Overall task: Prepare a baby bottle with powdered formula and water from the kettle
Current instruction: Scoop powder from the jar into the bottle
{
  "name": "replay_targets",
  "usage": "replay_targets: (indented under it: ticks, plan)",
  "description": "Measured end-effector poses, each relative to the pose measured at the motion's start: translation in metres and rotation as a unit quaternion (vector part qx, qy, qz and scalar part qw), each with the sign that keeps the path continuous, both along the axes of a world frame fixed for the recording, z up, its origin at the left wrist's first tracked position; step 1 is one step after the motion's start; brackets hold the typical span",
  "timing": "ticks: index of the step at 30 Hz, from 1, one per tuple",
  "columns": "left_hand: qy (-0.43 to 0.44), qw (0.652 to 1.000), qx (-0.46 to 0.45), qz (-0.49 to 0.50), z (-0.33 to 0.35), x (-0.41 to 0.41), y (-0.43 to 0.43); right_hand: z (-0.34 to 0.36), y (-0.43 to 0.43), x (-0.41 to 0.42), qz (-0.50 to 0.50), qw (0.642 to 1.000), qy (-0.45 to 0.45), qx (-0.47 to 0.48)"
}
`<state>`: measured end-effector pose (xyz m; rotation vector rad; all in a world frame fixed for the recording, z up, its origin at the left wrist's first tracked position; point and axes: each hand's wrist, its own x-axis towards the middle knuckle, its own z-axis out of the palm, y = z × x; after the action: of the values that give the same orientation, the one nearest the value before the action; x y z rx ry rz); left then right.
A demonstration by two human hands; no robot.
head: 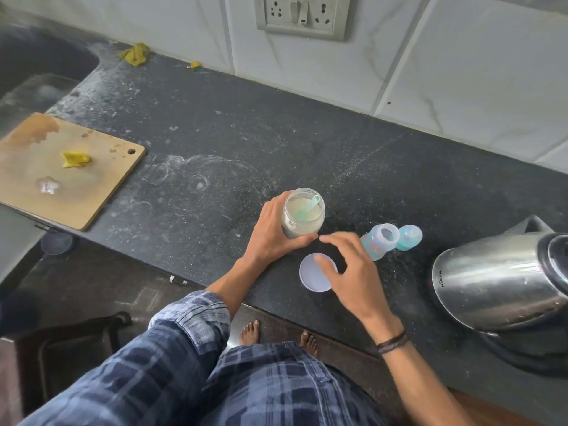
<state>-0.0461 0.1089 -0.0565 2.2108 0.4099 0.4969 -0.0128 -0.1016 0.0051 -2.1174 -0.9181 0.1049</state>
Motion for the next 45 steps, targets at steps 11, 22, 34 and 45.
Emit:
replay_targets:
  ticks: [11,22,34,45]
  plan:
    - [-0.026,0.999,0.02,-0.005,0.001,0.001,0.0,0.073,0.081,0.072,0.077,0.96,-0.144,-0.228]
    - [-0.037,0.999,0.006,-0.027,-0.002,0.002,0.003,0.074,0.097,0.071,0.085,0.914,-0.191,-0.347]
    - [-0.04,0.999,0.003,-0.03,-0.004,0.002,0.002,0.077,0.097,0.073,0.082,0.926,-0.163,-0.33]
    - [-0.048,0.998,0.011,-0.03,-0.003,0.001,0.003,0.083,0.087,0.088,0.19,0.906,-0.233,-0.298]
